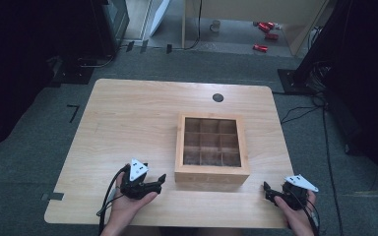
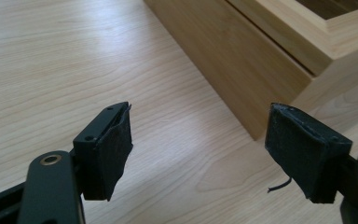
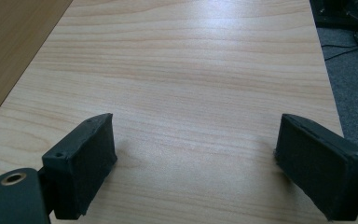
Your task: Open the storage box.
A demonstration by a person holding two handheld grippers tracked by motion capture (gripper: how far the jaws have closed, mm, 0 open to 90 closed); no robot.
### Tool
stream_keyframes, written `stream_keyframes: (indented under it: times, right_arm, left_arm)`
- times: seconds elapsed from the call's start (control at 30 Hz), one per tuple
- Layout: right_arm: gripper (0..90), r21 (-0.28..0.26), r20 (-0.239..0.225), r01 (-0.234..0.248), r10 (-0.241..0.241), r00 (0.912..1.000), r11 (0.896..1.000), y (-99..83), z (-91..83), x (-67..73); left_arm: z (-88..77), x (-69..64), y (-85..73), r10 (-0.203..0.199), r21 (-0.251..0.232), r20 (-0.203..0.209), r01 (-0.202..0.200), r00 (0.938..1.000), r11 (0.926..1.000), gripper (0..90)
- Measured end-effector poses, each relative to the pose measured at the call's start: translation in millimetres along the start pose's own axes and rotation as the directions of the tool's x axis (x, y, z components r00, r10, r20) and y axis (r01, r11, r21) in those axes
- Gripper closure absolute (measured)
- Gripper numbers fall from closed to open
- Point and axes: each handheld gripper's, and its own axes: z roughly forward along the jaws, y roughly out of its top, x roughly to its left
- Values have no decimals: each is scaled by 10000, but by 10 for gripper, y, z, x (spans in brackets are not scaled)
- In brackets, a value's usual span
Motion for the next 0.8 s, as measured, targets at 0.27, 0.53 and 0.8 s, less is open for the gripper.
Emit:
stream_keyframes:
  times: [0.27,0.53,0.8]
  right_arm:
    - [124,-461,-458,-176,155,9988,9988,114,-111,78]
    - [130,-984,-1464,-610,462,9882,9933,196,-241,204]
    - [130,-1168,-2170,-471,208,9760,9920,239,-303,377]
  left_arm:
    - [68,-150,-4,436,-60,775,-432,9960,9990,262]
    - [136,-244,16,457,-148,1203,-443,9917,9989,354]
    - [154,-294,39,484,-236,1561,-453,9866,9987,458]
